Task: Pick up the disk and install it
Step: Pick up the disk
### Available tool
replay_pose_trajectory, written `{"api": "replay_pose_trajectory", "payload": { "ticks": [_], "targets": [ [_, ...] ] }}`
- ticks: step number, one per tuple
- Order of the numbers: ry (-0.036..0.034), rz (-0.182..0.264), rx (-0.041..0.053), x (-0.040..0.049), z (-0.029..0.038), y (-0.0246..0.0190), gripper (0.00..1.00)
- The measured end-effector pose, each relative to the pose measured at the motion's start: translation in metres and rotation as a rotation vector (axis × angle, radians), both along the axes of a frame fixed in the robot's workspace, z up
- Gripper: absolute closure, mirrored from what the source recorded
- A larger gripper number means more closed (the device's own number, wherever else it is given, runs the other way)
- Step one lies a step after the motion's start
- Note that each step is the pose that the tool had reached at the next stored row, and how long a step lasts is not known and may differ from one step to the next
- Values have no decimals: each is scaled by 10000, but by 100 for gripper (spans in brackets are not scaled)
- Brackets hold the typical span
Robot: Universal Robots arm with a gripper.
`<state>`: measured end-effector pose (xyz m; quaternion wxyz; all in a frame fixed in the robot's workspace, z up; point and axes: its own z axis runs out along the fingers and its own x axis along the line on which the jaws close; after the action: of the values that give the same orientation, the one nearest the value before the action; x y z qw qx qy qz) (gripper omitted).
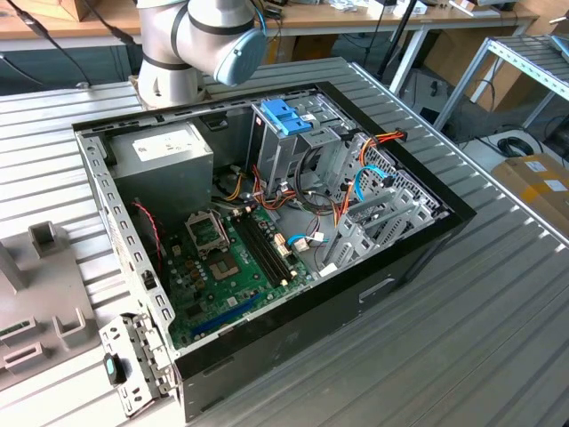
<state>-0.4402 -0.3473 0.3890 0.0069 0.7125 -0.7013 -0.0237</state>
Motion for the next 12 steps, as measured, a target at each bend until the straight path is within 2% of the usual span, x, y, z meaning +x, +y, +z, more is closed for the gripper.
{"api": "replay_pose_trajectory", "payload": {
  "ticks": [12],
  "targets": [
    [1,0,0,0,103,0,63]
  ]
}}
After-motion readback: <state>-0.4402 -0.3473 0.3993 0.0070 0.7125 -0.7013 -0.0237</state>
